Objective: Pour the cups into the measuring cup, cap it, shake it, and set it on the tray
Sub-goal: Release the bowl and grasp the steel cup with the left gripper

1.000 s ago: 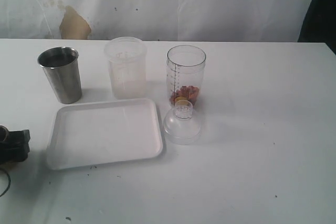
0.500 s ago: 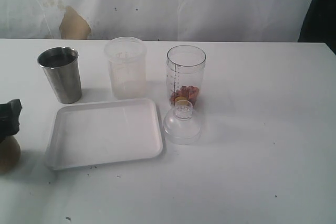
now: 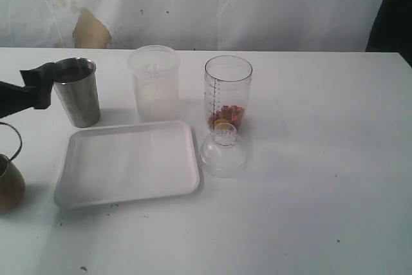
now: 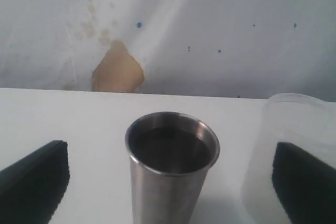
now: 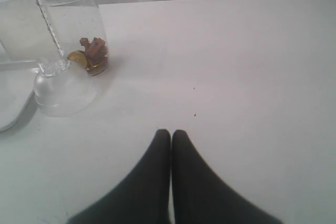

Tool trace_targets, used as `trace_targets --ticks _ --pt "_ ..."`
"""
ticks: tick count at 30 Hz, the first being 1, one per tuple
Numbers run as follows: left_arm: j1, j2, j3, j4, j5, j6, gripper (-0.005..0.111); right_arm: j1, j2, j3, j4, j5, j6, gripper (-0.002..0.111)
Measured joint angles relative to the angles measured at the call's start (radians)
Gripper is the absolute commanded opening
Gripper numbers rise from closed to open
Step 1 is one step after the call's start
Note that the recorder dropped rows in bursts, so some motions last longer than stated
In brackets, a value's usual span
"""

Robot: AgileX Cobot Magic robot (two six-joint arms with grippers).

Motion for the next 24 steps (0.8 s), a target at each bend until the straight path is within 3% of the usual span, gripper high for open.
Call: trace_targets --ticks 9,24 --pt "0.000 0.238 -0.138 0.053 0.009 -0.004 0.100 0.000 0.000 0.000 0.000 0.000 0.000 0.000" --pt "0.000 0.506 -0.257 0.111 -0.201 -0.004 0.100 0.000 0.000 0.000 0.000 0.000 0.000 0.000"
